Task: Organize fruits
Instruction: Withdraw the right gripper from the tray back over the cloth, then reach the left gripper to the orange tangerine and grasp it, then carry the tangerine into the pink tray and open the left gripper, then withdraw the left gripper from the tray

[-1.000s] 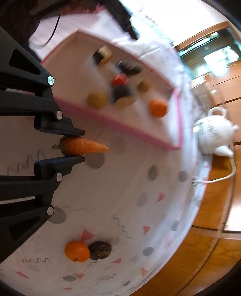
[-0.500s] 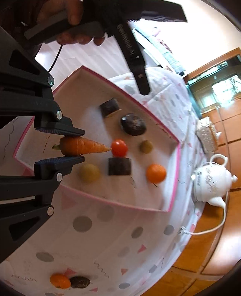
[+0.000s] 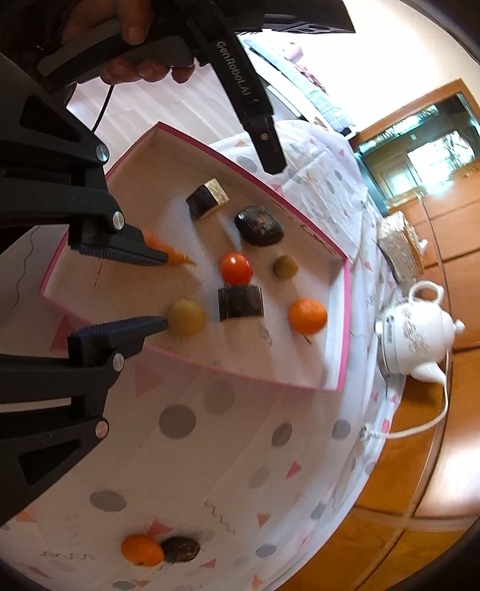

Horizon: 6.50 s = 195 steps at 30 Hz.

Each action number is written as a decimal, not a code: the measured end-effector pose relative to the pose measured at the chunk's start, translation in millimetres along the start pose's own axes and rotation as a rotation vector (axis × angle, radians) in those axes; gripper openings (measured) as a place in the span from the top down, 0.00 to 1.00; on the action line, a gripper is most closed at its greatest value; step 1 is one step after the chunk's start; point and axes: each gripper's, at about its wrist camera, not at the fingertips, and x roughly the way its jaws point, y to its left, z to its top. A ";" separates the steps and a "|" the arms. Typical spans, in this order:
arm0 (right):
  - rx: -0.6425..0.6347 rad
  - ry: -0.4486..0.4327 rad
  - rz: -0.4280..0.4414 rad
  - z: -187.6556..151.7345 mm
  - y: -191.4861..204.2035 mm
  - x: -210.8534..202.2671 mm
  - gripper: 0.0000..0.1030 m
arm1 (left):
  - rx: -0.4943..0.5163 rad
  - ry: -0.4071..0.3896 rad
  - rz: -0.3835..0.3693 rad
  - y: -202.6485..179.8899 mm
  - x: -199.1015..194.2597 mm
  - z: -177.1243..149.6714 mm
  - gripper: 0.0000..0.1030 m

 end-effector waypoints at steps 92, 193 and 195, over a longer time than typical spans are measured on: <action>0.813 -0.170 -0.601 -174.7 -243.6 -113.9 0.55 | 0.551 0.294 -0.379 -300.9 76.8 -73.2 0.62; 0.758 -0.152 -0.679 -163.0 -231.6 -99.5 0.30 | 0.005 0.057 -0.014 -19.5 27.3 7.2 0.45; 0.757 -0.149 -0.682 -162.0 -231.5 -98.8 0.29 | -0.007 0.049 -0.004 -14.9 25.0 6.2 0.44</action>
